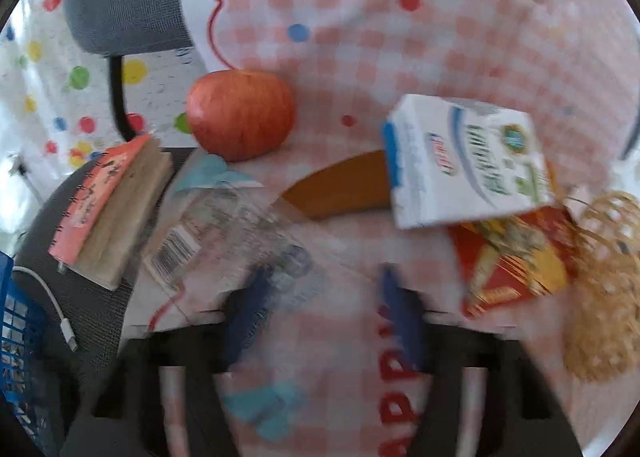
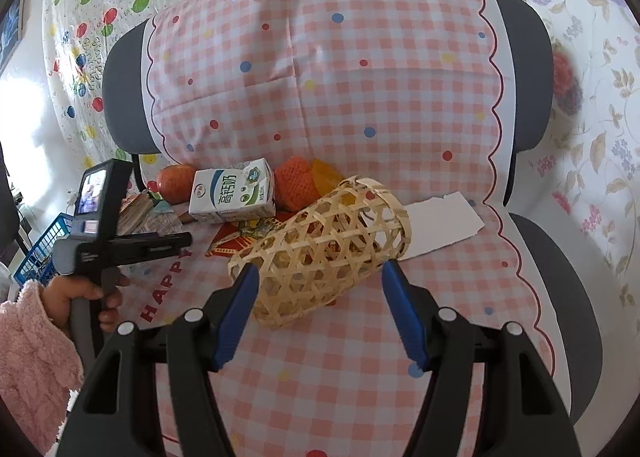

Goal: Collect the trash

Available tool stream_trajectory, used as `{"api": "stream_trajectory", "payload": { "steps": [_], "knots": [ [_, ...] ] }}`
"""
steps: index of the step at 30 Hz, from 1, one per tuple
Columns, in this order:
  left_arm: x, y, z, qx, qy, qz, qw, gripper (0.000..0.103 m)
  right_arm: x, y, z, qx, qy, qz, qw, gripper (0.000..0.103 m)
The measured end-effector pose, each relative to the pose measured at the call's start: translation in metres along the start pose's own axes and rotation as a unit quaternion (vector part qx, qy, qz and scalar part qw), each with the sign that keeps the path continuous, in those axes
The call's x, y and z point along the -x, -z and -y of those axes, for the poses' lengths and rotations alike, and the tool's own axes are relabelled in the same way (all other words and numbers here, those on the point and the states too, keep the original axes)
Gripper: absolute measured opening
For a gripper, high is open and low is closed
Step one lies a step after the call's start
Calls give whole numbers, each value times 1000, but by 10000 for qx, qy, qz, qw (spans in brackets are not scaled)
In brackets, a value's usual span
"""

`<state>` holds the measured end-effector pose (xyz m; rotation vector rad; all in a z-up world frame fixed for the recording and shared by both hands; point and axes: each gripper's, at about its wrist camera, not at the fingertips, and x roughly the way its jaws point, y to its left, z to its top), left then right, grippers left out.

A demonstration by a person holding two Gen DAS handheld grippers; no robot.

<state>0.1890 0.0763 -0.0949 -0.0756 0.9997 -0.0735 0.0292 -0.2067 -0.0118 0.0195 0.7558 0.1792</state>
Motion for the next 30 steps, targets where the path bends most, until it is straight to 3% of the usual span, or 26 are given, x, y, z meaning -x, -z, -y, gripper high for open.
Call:
{"api": "stream_trajectory", "payload": {
  "steps": [1,3,9,13,15,17,19,21,24,30],
  "knots": [
    [2,2,0,-35,74,-48,10000,2,2,2,0,-3,-5,-6,10000,63],
    [7,8,-3,-82,103,-55,9999,0,7,5,-1,-2,0,5,10000,63],
    [62,49,-6,-222,741,359,9964,0,21,16,-2,-29,-11,25,10000,63],
    [87,77,-4,-399,515,449,9969,2,23,21,-7,-23,-42,-18,10000,63],
    [93,77,-10,-280,346,505,9977,11,23,22,-11,-17,-77,-29,10000,63],
    [94,75,-30,-106,-35,653,9978,46,23,20,-18,26,-132,-16,9999,63],
    [102,77,-40,64,-387,848,9956,63,22,13,-31,152,-198,23,9997,63],
    [109,71,-53,217,-760,965,9922,66,19,5,-44,271,-261,63,9993,63],
    [121,69,-68,415,-992,1033,9888,68,7,-12,-76,501,-507,125,9974,63],
    [156,56,-99,724,-896,1267,9852,72,-57,-35,-142,1023,-1144,-177,9880,63]
  ]
}}
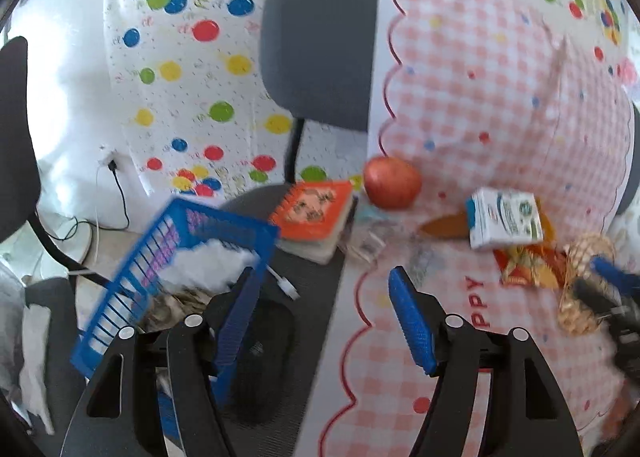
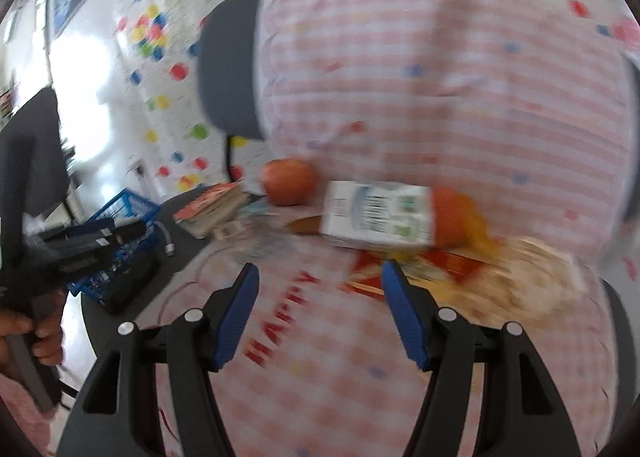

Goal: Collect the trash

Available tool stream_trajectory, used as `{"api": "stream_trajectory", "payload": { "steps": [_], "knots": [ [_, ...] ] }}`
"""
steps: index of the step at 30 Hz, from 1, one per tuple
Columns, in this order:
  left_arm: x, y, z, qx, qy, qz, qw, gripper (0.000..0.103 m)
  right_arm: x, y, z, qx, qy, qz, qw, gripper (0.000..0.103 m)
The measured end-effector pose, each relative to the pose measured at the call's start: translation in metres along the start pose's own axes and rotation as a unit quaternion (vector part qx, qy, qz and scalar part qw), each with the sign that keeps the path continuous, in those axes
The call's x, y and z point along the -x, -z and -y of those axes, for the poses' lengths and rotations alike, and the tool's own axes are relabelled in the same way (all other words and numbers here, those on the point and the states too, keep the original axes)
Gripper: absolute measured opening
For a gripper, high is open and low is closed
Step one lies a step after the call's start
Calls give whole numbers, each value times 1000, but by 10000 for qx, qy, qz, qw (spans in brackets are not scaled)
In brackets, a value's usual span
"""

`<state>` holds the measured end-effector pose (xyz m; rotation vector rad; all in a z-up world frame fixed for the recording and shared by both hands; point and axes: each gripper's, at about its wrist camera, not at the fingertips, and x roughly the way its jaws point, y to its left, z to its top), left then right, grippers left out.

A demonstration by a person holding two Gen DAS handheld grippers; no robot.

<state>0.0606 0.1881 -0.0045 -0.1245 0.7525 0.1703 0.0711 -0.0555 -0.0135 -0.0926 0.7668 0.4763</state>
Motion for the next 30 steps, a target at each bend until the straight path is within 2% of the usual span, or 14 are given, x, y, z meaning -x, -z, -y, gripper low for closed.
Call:
{"api": "stream_trajectory", "payload": {
  "steps": [2,6,7,9,12,16,20,22,24,25,26,27,28,30],
  "knots": [
    [1,-9,-7,72,82,22,9999,77,-28,-7,-12,164,-174,-127,9996,64],
    [-7,-23,-17,141,166,72,9997,77,-88,-21,-33,433,-596,-544,9958,82],
    [-10,-26,-19,157,145,79,9997,77,-105,-24,-38,527,-651,-674,9942,83],
    [-16,-31,-20,160,115,101,9998,77,-127,-27,-46,701,-691,-893,9911,89],
    [-24,-38,-21,139,128,127,9997,77,-157,-27,-62,1133,-618,-1354,9823,91],
    [-35,-43,-23,165,149,91,9997,77,-180,-22,-73,1364,-628,-1855,9711,97],
    [-40,-45,-22,164,138,91,9997,77,-184,-23,-72,1330,-646,-1894,9707,97],
    [-41,-45,-22,135,133,85,9998,77,-185,-25,-71,1327,-617,-1841,9720,88],
    [-41,-43,-23,107,121,97,9998,77,-182,-28,-68,1199,-601,-1745,9755,51],
    [-39,-41,-23,94,85,101,9999,77,-179,-27,-66,1116,-543,-1721,9772,42],
    [-37,-41,-23,104,101,77,9999,77,-176,-26,-67,1115,-462,-1679,9784,22],
    [-35,-40,-25,94,84,96,9999,77,-172,-25,-69,1164,-354,-1612,9794,14],
    [-33,-39,-26,83,57,117,9999,77,-164,-23,-72,1255,-194,-1473,9809,13],
    [-24,-38,-27,66,16,185,9998,77,-145,-23,-73,1245,-154,-1222,9845,7]
  ]
}}
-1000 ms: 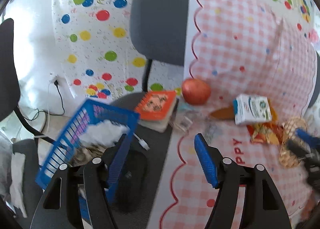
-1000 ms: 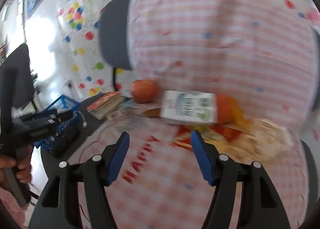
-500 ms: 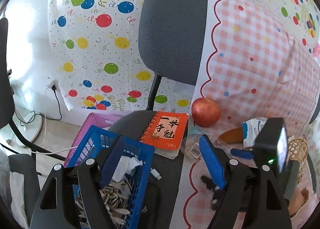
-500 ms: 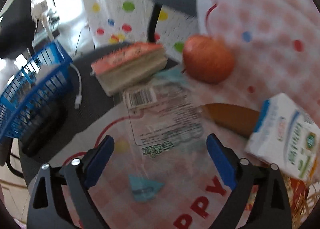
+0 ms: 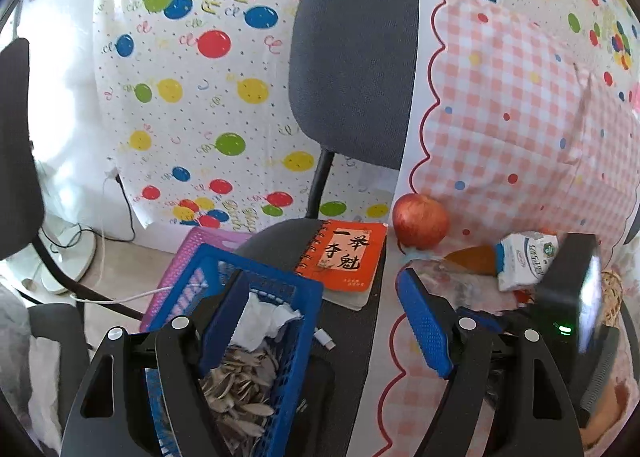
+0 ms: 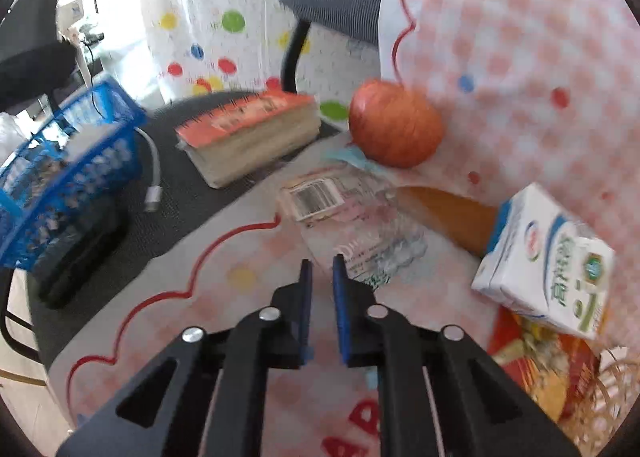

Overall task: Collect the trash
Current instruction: 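Grasp the clear plastic wrapper with the right gripper and lift it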

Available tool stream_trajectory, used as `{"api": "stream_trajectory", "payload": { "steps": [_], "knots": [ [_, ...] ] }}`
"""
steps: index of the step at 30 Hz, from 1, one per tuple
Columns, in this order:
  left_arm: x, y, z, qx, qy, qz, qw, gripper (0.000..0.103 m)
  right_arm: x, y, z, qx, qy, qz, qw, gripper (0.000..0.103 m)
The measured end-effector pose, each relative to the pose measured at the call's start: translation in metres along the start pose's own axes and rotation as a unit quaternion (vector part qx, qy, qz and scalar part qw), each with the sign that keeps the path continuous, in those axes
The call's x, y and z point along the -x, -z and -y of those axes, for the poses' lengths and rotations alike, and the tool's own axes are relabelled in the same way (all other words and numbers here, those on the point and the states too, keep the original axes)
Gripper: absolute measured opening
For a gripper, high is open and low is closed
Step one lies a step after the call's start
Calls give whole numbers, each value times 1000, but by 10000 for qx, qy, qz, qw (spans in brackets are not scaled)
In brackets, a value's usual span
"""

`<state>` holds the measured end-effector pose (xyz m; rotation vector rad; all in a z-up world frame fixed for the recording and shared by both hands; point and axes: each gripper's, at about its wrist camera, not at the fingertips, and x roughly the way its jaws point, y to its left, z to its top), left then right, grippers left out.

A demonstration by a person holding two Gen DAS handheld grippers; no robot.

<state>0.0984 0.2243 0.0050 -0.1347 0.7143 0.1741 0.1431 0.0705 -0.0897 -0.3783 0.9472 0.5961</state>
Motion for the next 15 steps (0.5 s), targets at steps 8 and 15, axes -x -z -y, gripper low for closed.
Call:
{"api": "stream_trajectory", "payload": {
  "steps": [8,15],
  "knots": [
    [25,13,11,-240,98,61,9996,77,107,21,39,-993,-524,847,9901,2],
    [39,45,55,-681,530,-166,9961,77,182,90,75,-1853,-707,989,9751,2]
  ]
}}
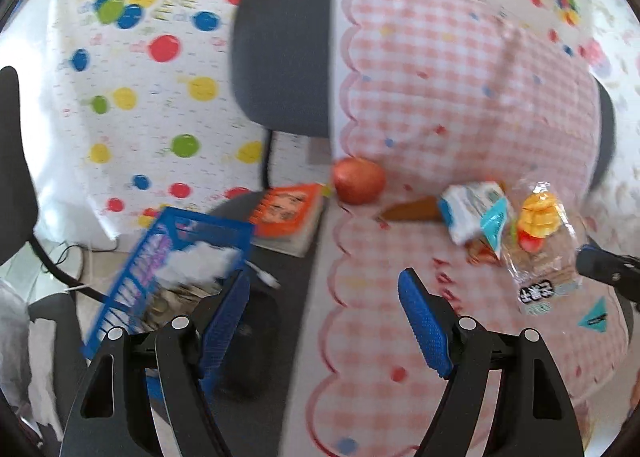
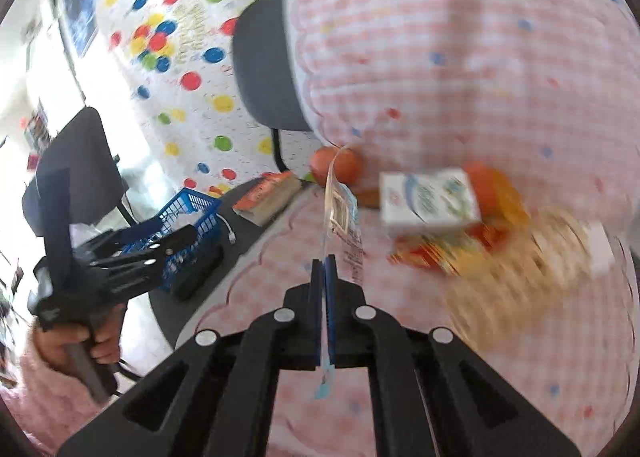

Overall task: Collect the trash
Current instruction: 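Grasp the clear plastic wrapper with the right gripper and lift it, then grasp the bamboo lattice basket with the left gripper and lift it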

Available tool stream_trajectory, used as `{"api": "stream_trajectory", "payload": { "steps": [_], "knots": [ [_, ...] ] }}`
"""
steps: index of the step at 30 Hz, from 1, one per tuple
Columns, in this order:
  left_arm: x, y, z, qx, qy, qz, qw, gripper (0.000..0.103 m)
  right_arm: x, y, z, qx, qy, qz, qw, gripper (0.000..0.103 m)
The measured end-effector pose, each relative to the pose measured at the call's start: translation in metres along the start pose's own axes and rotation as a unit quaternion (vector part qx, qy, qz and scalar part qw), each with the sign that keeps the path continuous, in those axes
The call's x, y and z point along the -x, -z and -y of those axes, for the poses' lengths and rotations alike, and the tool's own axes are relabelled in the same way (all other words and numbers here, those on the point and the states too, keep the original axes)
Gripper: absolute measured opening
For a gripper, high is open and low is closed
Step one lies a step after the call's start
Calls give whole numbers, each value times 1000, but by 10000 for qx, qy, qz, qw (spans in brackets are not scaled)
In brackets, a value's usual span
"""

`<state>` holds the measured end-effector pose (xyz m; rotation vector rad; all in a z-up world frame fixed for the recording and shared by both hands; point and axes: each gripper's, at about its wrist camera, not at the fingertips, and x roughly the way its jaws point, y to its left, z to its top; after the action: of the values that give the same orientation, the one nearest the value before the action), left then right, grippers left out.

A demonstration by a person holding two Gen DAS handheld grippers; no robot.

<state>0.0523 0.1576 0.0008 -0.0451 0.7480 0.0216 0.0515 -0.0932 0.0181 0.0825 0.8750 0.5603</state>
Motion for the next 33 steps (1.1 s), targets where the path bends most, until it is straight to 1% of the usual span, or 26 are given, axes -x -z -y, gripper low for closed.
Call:
{"api": "stream_trajectory", "payload": {
  "steps": [4,6,9,11,13,16,19,21,22,23,25,27,29,31,33],
  "knots": [
    [2,15,35,-326,286,-76,9990,77,42,33,24,-453,94,-21,9989,2],
    [0,21,55,-550,422,-115,9975,77,55,46,32,-582,131,-28,9982,2],
    [-7,22,79,-809,571,-59,9951,79,76,70,42,-677,447,-13,9967,2],
    [-13,21,92,-916,582,-5,9941,86,88,83,51,-746,730,56,9945,2],
    [-22,18,104,-983,629,9,9932,87,100,93,62,-813,1030,205,9911,2],
    [-34,16,122,-1026,892,-91,9907,87,112,98,78,-917,1399,507,9846,2],
    [-43,16,144,-1048,1243,-192,9865,87,120,99,95,-1065,1671,802,9769,2],
    [-43,16,162,-1097,1556,-205,9815,90,120,98,102,-1141,1798,946,9725,2],
    [-42,16,173,-1147,1727,-177,9781,90,121,98,104,-1161,1807,986,9717,2],
    [-41,15,182,-1192,1820,-151,9759,91,121,98,107,-1196,1787,1024,9712,2],
    [-40,14,201,-1333,1922,-100,9722,91,123,99,113,-1248,1761,1069,9706,2],
    [-44,14,224,-1626,1815,-82,9698,91,126,101,118,-1284,1756,1091,9699,2],
    [-56,14,240,-1788,1714,-200,9686,91,130,103,123,-1347,1729,1114,9693,2],
    [-65,16,247,-1785,1737,-331,9679,91,134,106,126,-1381,1720,1116,9690,2],
    [-71,19,250,-1798,1809,-379,9662,91,137,109,129,-1408,1720,1102,9687,2]
  ]
}}
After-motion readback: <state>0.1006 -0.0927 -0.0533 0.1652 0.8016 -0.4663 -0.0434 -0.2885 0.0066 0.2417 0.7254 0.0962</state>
